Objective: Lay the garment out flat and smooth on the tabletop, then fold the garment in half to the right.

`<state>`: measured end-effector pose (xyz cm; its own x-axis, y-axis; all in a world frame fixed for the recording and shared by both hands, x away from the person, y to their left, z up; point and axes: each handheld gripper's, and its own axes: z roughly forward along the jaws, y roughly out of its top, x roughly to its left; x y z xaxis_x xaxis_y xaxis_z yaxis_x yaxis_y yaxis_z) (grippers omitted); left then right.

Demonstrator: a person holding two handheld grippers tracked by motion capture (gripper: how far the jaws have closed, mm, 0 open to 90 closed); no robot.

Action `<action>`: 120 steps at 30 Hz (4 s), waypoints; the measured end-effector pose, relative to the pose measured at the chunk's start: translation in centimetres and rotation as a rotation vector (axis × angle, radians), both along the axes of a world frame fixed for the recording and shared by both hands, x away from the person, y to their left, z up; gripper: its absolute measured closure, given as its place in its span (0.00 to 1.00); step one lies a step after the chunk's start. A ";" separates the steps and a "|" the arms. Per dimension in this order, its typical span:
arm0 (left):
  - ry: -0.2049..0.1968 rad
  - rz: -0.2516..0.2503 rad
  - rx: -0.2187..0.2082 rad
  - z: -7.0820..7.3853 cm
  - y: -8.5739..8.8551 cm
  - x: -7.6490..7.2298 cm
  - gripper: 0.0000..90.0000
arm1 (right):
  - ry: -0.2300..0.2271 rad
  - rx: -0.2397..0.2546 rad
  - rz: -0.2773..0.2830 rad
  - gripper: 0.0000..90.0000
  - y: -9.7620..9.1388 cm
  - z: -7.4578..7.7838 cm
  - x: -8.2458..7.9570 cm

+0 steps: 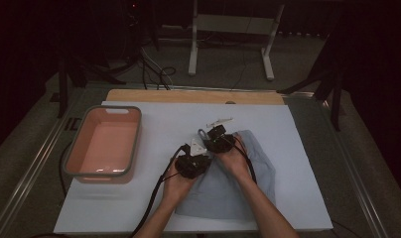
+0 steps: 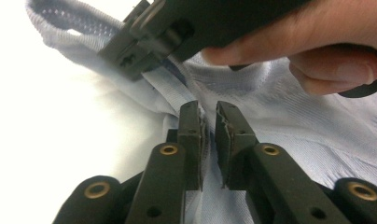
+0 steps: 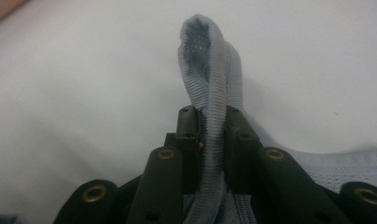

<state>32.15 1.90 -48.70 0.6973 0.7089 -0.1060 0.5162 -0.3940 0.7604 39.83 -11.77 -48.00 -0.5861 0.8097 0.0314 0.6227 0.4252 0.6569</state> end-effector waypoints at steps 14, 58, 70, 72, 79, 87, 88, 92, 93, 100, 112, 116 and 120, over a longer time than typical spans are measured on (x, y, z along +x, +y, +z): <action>0.027 0.069 -0.046 -0.1 3.1 -0.7 0.54 | -0.008 0.078 -0.066 0.87 -1.5 0.7 0.5; 0.184 0.003 -0.004 -3.0 4.8 -3.2 0.85 | -0.040 0.113 -0.135 0.88 -3.8 2.1 1.2; 0.150 -0.016 -0.019 -1.2 6.6 -4.6 0.93 | -0.042 0.114 -0.109 0.90 -1.8 1.7 1.3; 0.147 -0.015 -0.024 -1.1 6.9 -4.8 0.93 | -0.043 0.116 -0.105 0.91 -1.4 1.5 1.4; 0.132 -0.018 -0.024 -0.6 7.5 -5.4 0.93 | -0.028 0.127 -0.103 0.91 -0.6 1.0 1.6; 0.129 0.000 -0.042 -0.2 8.7 -6.0 0.93 | -0.025 0.131 -0.080 0.91 0.7 1.0 1.6; 0.129 0.000 -0.042 -0.2 8.7 -6.0 0.93 | -0.025 0.131 -0.080 0.91 0.7 1.0 1.6; 0.122 0.021 -0.059 0.1 9.7 -6.2 0.93 | -0.035 0.126 -0.062 0.91 1.8 1.5 1.7; 0.121 0.021 -0.061 0.1 9.8 -6.2 0.93 | -0.035 0.127 -0.061 0.91 2.0 1.5 1.7; 0.119 0.021 -0.068 0.4 10.1 -6.5 0.93 | -0.025 0.128 -0.056 0.91 2.6 1.1 1.8; 0.127 0.016 -0.085 0.8 10.3 -6.8 0.93 | -0.019 0.124 -0.036 0.91 3.1 1.0 1.8; 0.121 0.006 -0.099 1.3 10.1 -7.0 0.93 | -0.013 0.135 -0.033 0.91 2.9 1.2 1.8; 0.108 -0.012 -0.117 2.0 9.6 -7.2 0.93 | -0.006 0.149 -0.028 0.91 2.3 1.5 1.9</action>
<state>24.98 11.46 -46.67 0.6857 0.6788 -0.2626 0.5934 -0.3124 0.7418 41.73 -9.48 -46.52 -0.5641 0.8120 0.1496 0.6288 0.3051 0.7152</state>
